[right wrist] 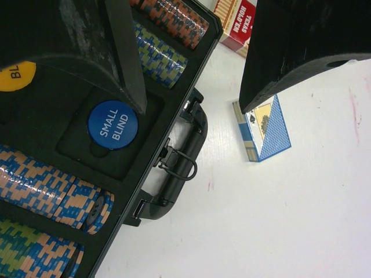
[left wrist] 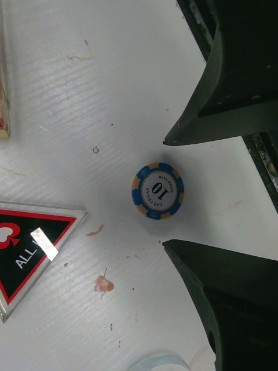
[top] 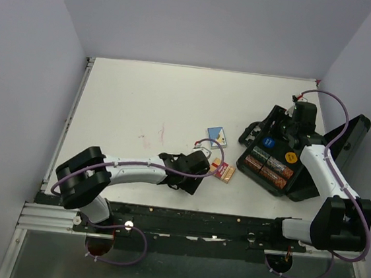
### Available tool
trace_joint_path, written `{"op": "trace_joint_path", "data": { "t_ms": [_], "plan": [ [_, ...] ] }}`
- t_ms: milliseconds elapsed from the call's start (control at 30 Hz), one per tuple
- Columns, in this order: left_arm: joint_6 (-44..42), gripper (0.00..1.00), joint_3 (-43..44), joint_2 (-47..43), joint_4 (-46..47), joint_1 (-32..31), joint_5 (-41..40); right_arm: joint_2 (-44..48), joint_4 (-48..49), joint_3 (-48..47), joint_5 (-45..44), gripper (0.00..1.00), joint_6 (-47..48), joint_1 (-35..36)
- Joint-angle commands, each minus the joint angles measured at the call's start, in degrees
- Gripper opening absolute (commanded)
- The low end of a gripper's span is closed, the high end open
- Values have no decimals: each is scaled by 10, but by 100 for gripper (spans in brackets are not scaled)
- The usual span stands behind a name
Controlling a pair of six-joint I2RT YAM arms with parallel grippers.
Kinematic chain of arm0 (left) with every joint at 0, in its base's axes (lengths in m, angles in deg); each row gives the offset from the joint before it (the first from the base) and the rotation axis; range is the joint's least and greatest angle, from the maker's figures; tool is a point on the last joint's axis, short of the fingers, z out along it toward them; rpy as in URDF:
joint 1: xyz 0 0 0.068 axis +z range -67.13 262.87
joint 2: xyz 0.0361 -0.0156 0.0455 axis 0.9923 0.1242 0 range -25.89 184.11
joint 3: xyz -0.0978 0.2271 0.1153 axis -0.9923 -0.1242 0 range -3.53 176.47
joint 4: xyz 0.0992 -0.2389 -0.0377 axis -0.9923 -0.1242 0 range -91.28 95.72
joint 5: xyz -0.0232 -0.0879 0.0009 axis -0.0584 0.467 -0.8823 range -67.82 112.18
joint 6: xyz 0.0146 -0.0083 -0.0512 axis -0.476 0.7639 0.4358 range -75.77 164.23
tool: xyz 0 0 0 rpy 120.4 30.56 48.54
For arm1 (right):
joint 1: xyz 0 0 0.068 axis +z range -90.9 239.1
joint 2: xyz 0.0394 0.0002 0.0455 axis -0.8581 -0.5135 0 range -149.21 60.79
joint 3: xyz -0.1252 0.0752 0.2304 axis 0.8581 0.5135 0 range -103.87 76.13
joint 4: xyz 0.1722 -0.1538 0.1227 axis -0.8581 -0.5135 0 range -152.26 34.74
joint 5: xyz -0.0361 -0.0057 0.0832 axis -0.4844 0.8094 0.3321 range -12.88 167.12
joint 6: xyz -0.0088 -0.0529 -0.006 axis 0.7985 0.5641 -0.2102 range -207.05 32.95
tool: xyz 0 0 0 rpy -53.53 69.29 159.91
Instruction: Pack up texas hold em set
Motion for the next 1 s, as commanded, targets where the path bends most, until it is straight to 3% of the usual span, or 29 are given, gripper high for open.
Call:
{"op": "trace_joint_path", "data": {
  "t_ms": [0,667,967],
  "plan": [
    [9,73,6,30,12,-3,-27,14,14,7,22,73,-2,-2],
    [-7,54,-30,52,31,-3,-6,26,11,31,44,73,-12,-3],
    [15,48,-90,33,87,1,43,39,17,79,132,67,-38,29]
  ]
}}
